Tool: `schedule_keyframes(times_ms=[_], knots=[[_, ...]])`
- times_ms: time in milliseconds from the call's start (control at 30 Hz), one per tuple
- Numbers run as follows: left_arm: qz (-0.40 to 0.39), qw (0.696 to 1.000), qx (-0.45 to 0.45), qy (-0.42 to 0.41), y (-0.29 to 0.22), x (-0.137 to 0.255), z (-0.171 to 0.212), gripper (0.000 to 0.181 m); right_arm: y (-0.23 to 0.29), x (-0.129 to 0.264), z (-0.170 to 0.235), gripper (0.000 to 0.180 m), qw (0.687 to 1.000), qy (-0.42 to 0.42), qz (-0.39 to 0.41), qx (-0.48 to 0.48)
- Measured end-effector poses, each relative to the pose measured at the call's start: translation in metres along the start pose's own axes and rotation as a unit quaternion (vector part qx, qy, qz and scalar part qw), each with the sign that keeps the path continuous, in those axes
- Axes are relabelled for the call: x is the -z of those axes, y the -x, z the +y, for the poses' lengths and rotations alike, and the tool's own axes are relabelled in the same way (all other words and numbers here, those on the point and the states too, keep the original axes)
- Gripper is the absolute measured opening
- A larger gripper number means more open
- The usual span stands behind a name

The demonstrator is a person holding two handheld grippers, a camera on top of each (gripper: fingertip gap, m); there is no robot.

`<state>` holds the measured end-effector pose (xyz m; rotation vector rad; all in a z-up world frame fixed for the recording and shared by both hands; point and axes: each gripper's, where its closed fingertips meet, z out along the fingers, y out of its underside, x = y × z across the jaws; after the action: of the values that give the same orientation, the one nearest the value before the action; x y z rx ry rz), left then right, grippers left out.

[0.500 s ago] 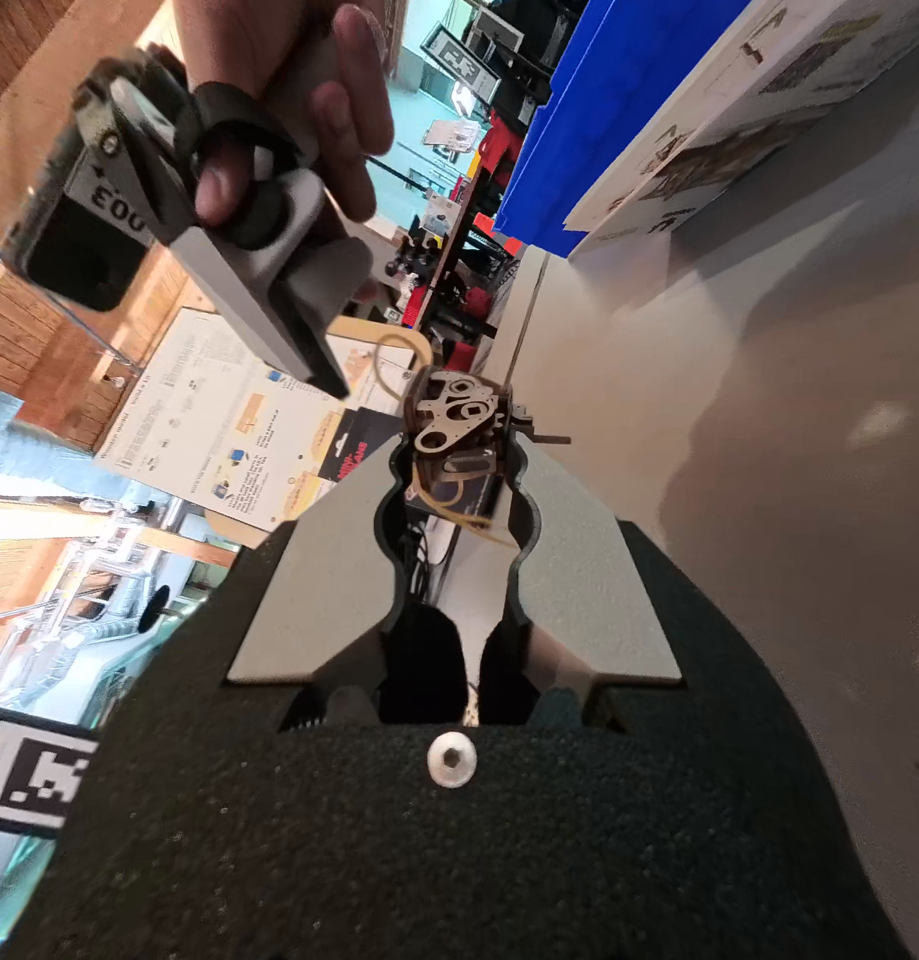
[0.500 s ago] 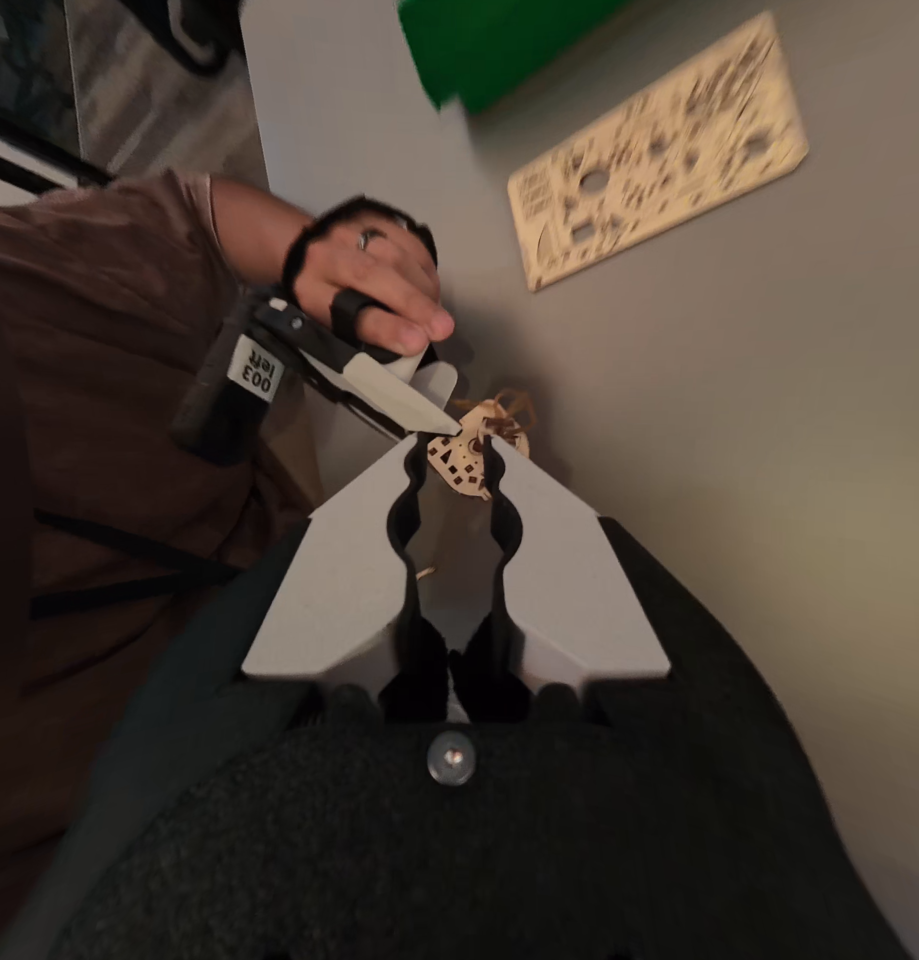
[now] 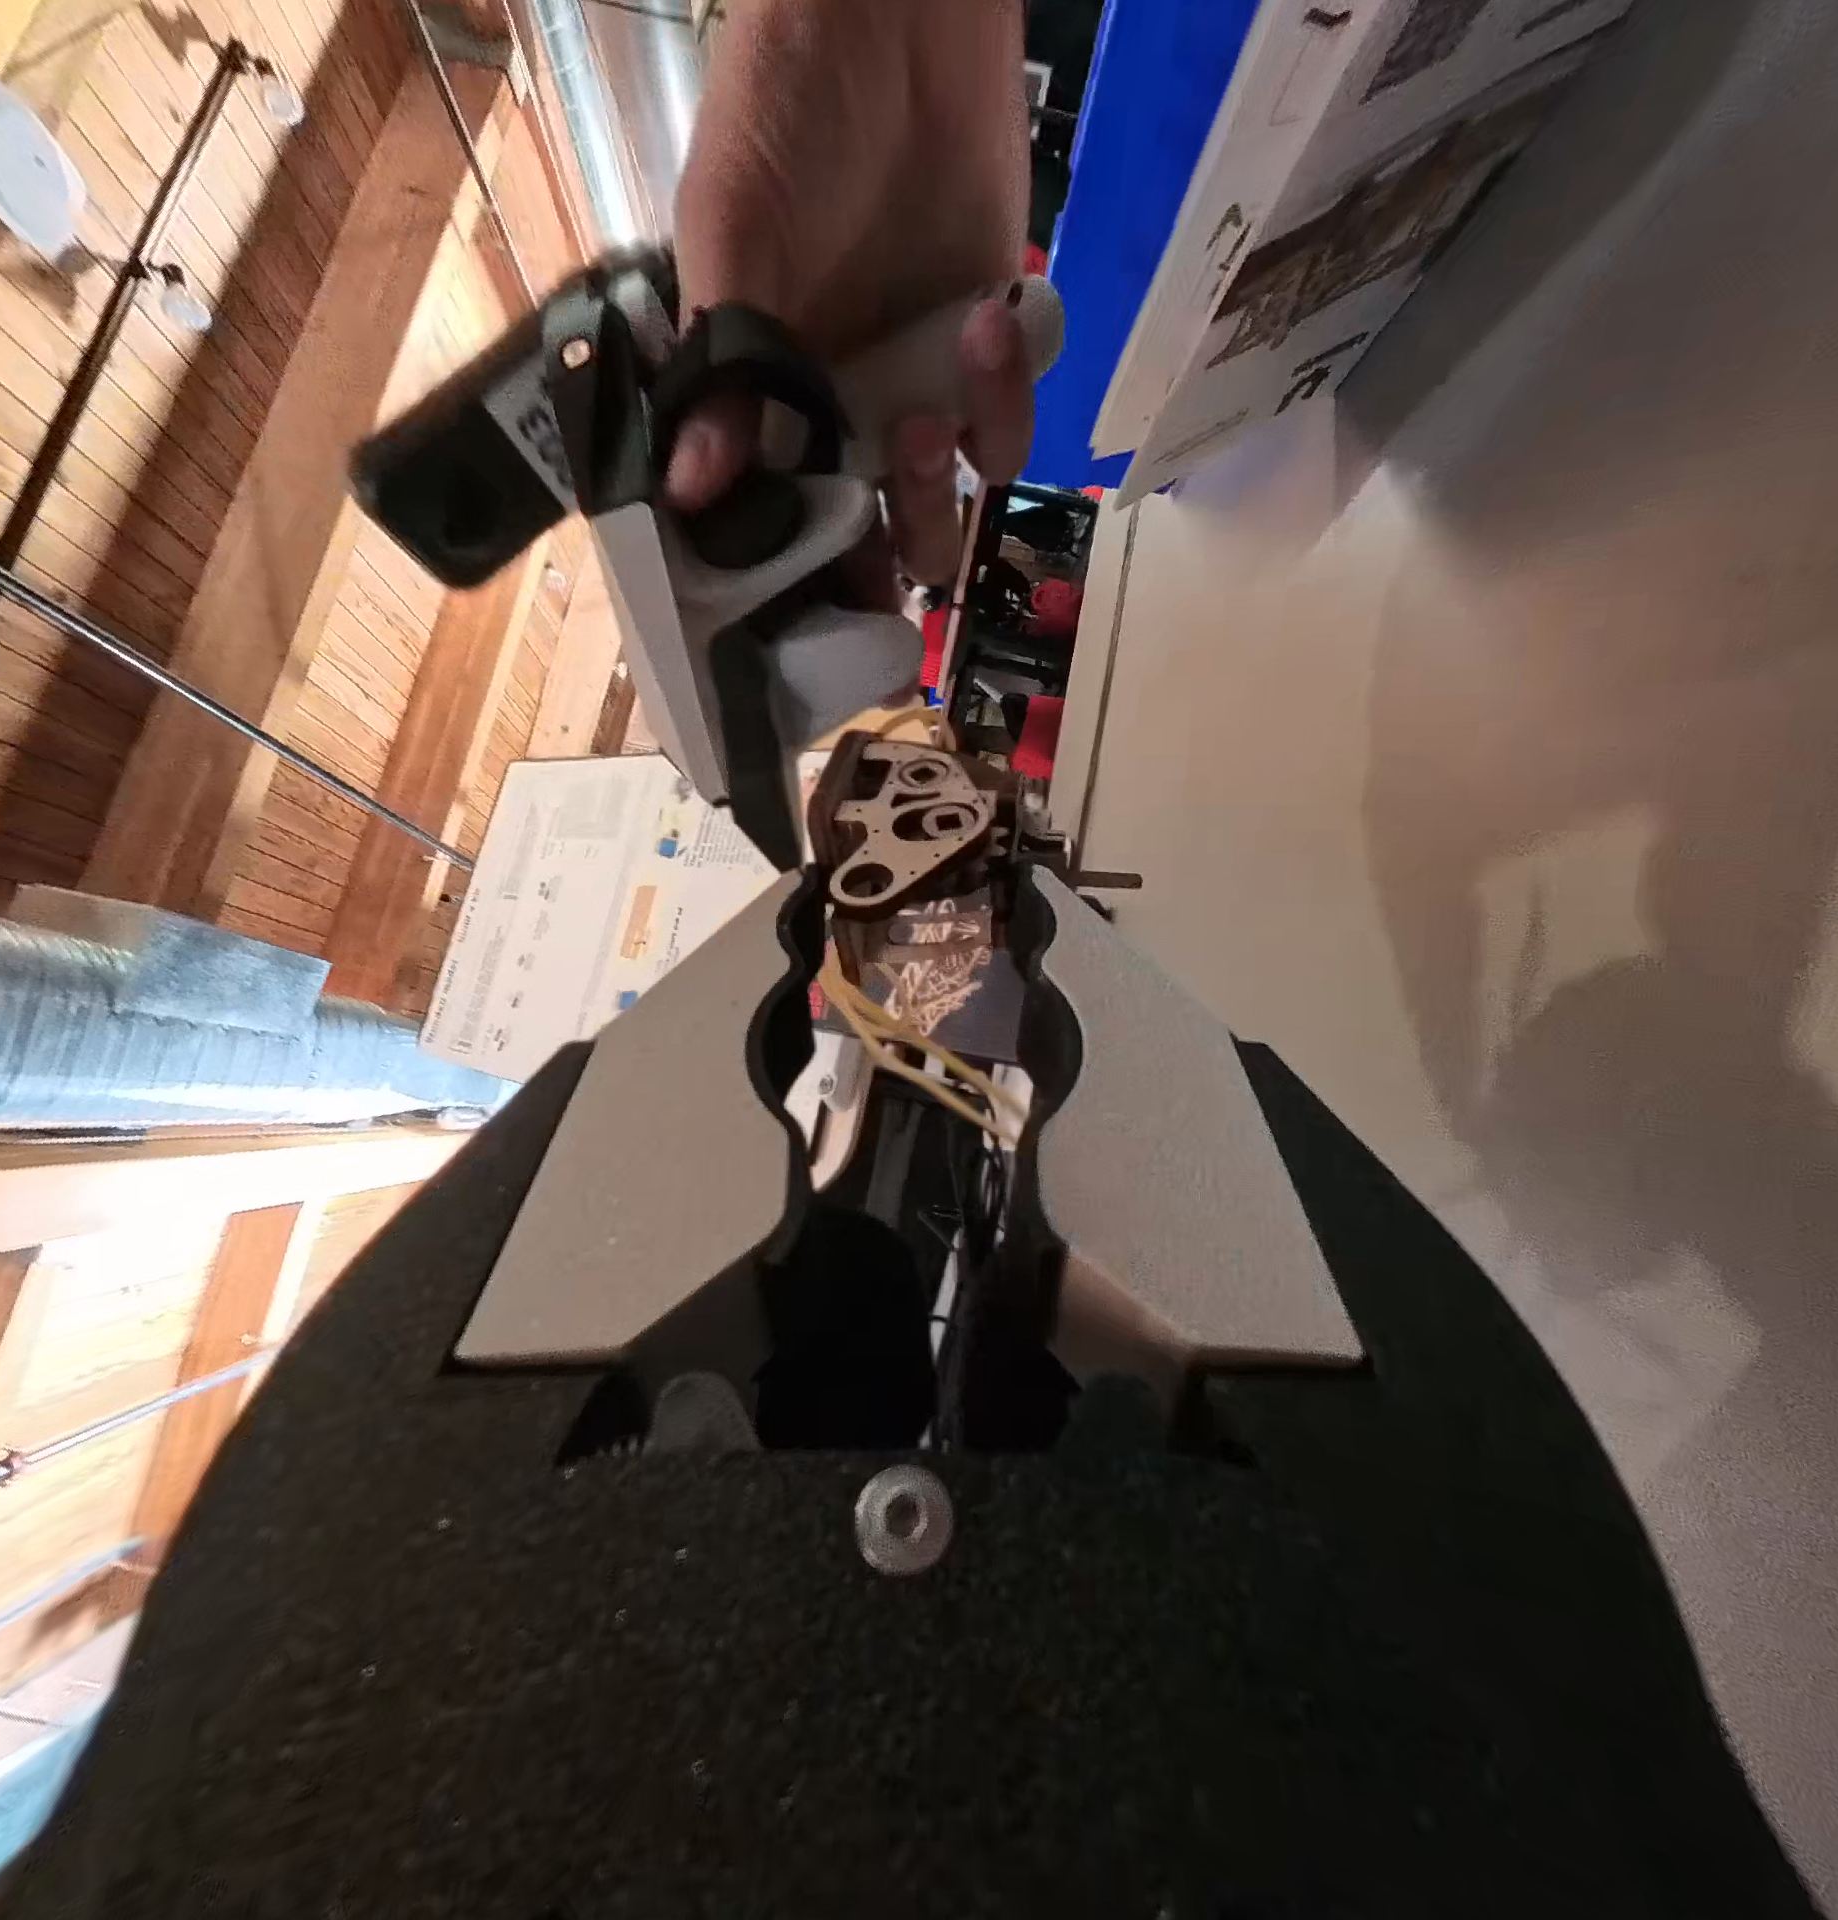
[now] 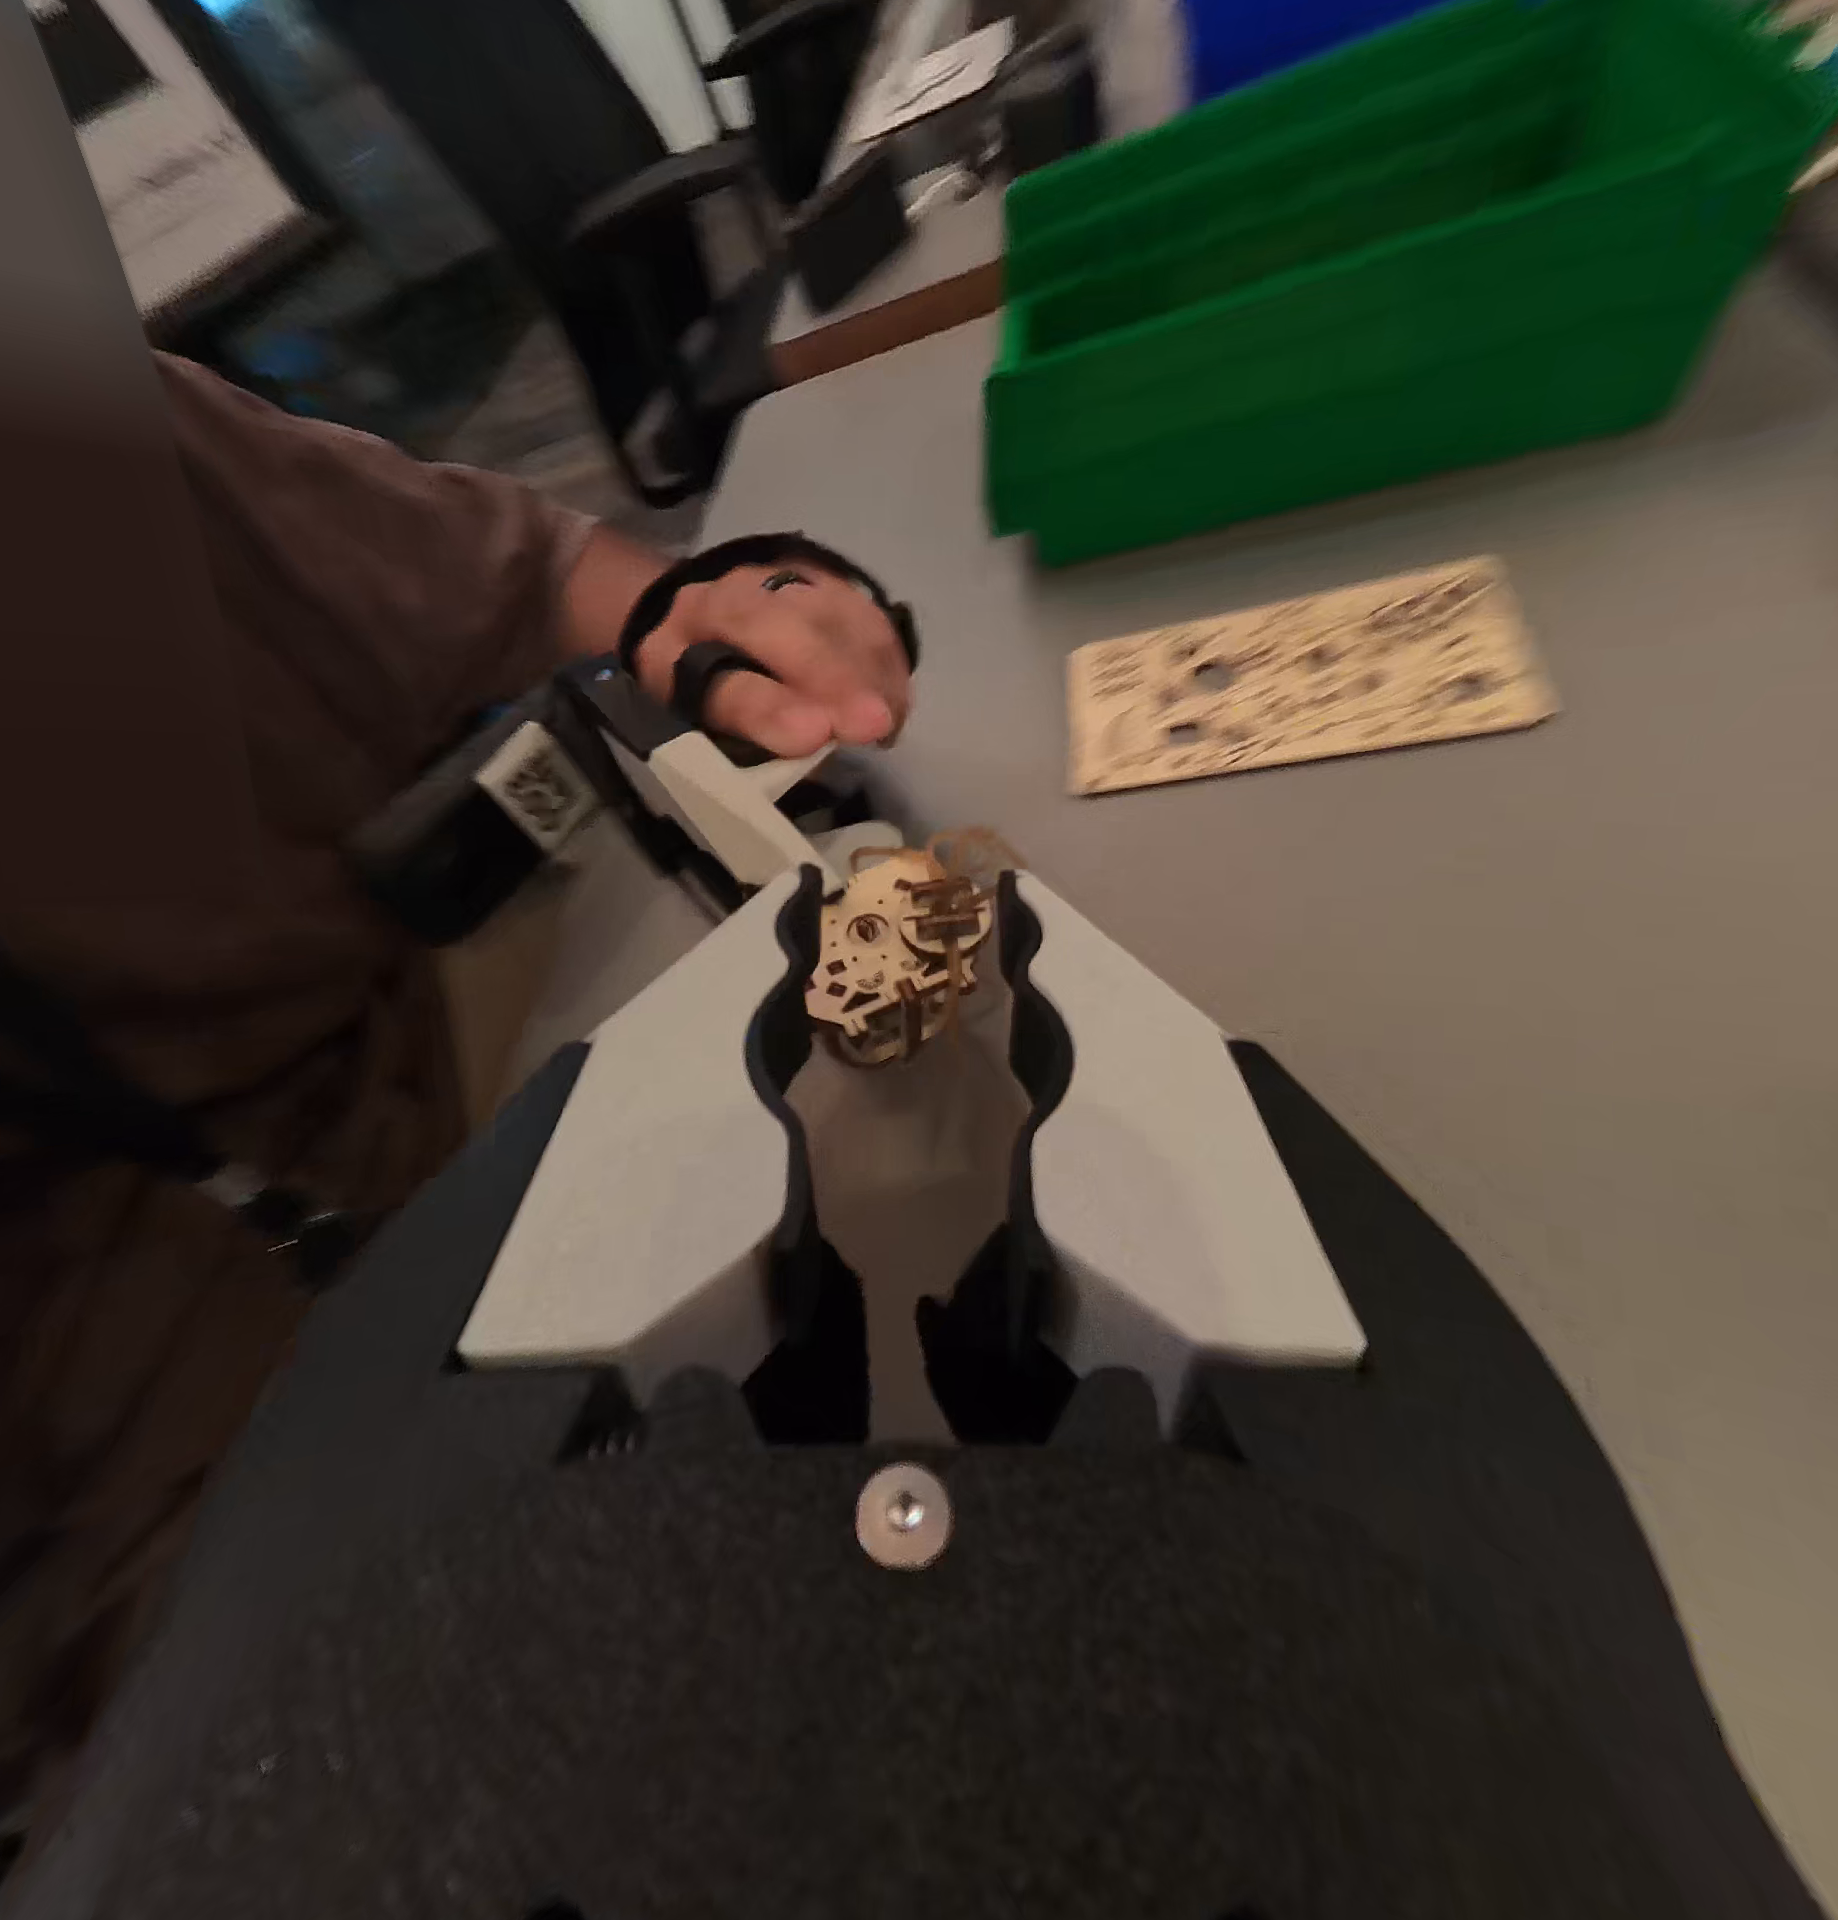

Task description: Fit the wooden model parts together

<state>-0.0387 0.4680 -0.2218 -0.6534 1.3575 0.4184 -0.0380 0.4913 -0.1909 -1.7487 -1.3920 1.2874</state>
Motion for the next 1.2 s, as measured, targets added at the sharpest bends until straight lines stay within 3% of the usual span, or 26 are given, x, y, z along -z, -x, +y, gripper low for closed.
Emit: schedule_keyframes(times_ms=[33,200,433,733,800,1200], knots=[[-0.001,1.000,-0.011,0.000,-0.002,0.000,-0.001,0.033,0.001,-0.001,0.005,0.030,1.000,0.010,-0.019,-0.016],[-0.007,1.000,-0.022,-0.006,-0.002,0.001,-0.007,0.033,-0.002,-0.005,0.025,0.022,0.998,0.061,-0.025,0.005],[-0.001,1.000,-0.025,-0.008,-0.006,0.000,-0.007,0.033,-0.001,-0.015,0.021,0.018,0.999,0.042,-0.028,0.007],[0.005,0.998,-0.039,0.059,-0.008,-0.008,0.017,0.033,-0.013,-0.010,0.006,0.015,0.991,0.011,0.081,-0.108],[0.002,0.997,-0.037,0.064,-0.006,-0.008,0.020,0.033,-0.016,-0.012,0.009,0.015,0.985,0.013,0.130,-0.113],[-0.001,0.995,-0.058,0.085,-0.006,-0.010,0.026,0.032,-0.019,-0.015,0.014,0.015,0.966,0.037,0.214,-0.137]])
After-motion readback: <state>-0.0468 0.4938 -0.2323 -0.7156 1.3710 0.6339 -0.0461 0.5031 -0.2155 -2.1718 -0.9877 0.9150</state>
